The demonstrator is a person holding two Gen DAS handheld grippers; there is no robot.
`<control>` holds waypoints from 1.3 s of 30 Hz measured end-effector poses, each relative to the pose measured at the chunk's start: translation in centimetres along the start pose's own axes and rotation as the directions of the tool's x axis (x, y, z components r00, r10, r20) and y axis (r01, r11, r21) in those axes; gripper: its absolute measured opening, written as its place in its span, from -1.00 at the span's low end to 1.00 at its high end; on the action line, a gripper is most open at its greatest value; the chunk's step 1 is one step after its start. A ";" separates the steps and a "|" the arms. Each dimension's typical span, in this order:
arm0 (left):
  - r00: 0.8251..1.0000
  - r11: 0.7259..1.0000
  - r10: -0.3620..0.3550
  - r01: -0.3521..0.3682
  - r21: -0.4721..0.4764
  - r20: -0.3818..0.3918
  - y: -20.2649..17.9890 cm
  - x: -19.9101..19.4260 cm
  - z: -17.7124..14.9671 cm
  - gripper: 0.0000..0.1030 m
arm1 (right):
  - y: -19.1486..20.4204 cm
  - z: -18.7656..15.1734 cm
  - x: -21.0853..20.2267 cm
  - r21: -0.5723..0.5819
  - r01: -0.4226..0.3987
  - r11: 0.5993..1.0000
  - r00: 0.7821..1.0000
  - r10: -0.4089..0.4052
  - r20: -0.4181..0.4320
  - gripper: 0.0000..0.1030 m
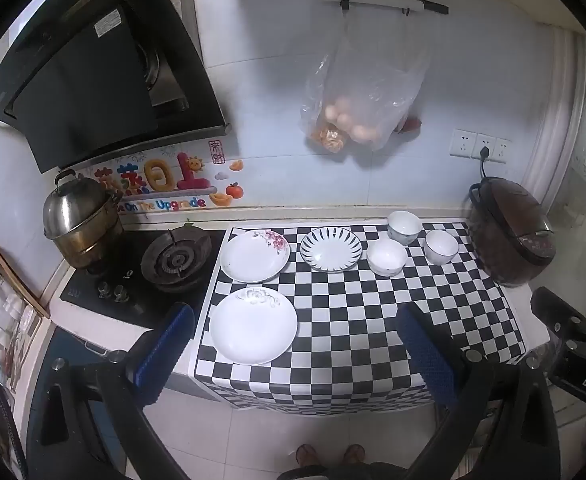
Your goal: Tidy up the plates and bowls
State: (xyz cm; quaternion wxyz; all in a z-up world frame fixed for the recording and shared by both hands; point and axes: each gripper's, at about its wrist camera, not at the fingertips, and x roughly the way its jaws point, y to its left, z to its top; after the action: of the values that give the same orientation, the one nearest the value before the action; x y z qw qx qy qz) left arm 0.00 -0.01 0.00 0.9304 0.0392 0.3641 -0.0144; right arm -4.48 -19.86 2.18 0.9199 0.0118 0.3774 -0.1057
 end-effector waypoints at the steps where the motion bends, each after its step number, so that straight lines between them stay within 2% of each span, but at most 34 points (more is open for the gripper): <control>1: 1.000 1.000 -0.001 0.001 0.000 -0.001 0.0 0.0 0.0 1.00 | 0.0 0.0 0.0 -0.003 0.005 1.000 1.000 -0.005 -0.002 1.00; 39: 1.000 1.000 0.000 0.000 -0.001 0.005 0.1 0.0 0.0 1.00 | -0.1 0.5 -0.5 -0.004 0.014 1.000 1.000 -0.014 0.010 1.00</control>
State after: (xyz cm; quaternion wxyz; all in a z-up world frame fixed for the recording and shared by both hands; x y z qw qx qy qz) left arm 0.02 0.06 -0.01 0.9313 0.0384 0.3619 -0.0144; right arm -4.54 -19.93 2.93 0.9211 0.0067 0.3730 -0.1114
